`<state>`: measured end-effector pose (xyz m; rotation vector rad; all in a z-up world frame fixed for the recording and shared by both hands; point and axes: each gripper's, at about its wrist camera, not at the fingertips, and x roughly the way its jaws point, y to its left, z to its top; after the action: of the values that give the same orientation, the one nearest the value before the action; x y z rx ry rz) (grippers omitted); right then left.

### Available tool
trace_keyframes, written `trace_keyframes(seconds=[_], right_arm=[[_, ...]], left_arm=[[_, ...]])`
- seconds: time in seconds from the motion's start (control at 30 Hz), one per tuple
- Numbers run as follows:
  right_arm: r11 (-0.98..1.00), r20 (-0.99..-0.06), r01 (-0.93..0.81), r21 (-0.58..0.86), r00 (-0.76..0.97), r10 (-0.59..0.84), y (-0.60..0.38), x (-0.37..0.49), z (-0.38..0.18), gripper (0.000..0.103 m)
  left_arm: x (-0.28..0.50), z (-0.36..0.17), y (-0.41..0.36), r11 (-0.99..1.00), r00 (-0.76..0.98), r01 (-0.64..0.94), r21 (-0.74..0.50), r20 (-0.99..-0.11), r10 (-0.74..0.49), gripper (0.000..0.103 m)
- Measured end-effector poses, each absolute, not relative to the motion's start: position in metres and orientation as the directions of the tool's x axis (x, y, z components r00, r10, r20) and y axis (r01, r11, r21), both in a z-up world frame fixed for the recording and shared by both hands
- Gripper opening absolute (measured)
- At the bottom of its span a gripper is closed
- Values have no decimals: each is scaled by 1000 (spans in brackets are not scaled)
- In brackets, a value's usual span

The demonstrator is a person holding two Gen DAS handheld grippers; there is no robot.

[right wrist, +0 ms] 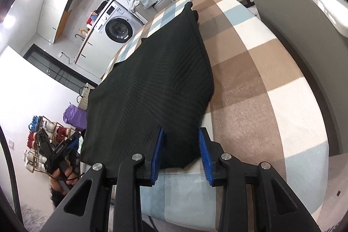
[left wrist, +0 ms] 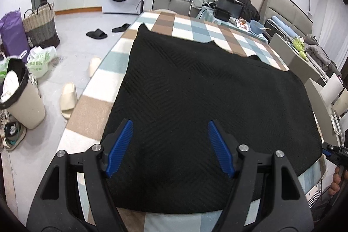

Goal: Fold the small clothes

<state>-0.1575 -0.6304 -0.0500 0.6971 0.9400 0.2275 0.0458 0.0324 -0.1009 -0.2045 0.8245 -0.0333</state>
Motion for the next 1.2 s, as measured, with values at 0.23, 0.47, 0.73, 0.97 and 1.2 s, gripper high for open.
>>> trace_keyframes(seconds=[0.23, 0.47, 0.73, 0.97, 1.2], right_arm=[[753, -664, 161, 638, 611, 432, -630, -171, -53, 34], [719, -631, 221, 659, 682, 369, -628, -160, -60, 29], [789, -536, 126, 602, 795, 283, -611, -161, -25, 5], [867, -715, 255, 427, 682, 152, -606, -150, -38, 9], [865, -610, 162, 475, 769, 191, -599, -152, 1, 26]], left_arm=[[46, -96, 26, 975, 694, 26, -219, -699, -175, 69], [45, -97, 16, 975, 687, 102, -198, -695, -214, 69], [27, -101, 23, 974, 682, 66, -217, -703, -203, 69], [11, -119, 37, 967, 638, 1, -257, -744, -198, 69], [-16, -132, 66, 923, 628, -118, -367, -747, -217, 69]])
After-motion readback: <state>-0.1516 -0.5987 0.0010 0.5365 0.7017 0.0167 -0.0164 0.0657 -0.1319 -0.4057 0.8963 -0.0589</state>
